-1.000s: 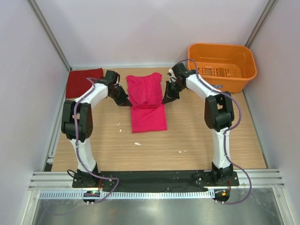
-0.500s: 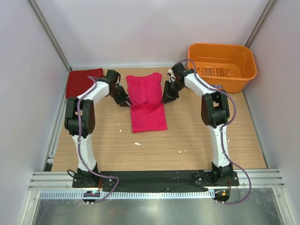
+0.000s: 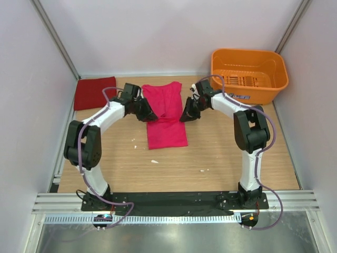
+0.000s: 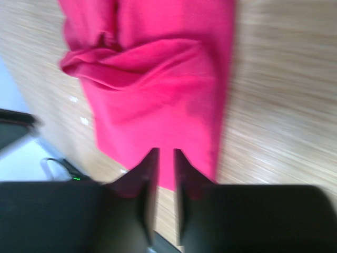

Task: Fold and stack the t-shirts
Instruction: Fold the tshirt

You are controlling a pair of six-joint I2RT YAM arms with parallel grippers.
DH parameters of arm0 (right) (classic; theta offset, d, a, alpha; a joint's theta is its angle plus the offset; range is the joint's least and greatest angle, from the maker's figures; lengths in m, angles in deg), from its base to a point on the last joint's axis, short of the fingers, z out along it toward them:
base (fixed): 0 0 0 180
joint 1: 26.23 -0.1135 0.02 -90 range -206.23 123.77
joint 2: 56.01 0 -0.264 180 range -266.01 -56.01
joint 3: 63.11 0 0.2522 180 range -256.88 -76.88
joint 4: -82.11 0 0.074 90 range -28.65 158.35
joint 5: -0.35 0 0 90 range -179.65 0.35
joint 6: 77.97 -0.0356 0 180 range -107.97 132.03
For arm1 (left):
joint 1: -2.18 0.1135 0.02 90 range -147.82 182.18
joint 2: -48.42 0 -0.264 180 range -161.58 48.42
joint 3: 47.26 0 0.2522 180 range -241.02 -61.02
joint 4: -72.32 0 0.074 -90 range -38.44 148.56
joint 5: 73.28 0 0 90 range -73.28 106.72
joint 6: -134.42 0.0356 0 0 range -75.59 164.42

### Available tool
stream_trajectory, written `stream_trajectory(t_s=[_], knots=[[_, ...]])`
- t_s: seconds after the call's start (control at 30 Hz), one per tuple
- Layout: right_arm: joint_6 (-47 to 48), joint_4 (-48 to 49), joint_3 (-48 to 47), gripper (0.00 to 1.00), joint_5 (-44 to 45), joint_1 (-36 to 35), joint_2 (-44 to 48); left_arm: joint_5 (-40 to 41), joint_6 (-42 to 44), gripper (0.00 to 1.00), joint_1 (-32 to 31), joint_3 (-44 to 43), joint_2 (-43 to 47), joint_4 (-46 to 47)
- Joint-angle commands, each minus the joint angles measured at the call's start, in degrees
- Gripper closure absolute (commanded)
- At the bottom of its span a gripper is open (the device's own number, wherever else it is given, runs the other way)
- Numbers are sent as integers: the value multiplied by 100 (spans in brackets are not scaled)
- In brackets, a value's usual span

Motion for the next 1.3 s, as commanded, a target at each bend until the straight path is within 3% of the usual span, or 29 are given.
stream_trajectory(t_s=[0.0,0.2,0.63,0.83,1.0,1.17,1.27], knots=[[-1212,1930,483,85,-707,-312,84,-906,-456,82,-212,279,-358,1367],[-1819,2564,483,96,-505,-559,-267,-994,-719,85,-388,130,-938,1895],[-1557,2319,-298,97,57,-541,-900,-863,-360,83,-353,-326,-1526,1545],[-1266,1898,-1396,95,383,-348,-1322,-687,-8,82,-46,-1012,-2018,1228],[-504,721,-2250,94,638,-225,-1306,-738,335,78,297,-1592,-2283,885],[-466,953,-1183,88,-20,-242,-480,-1547,546,74,394,-2006,-2494,762],[-685,1481,-406,86,-380,-251,-233,-1417,537,70,350,-1542,-1829,911]])
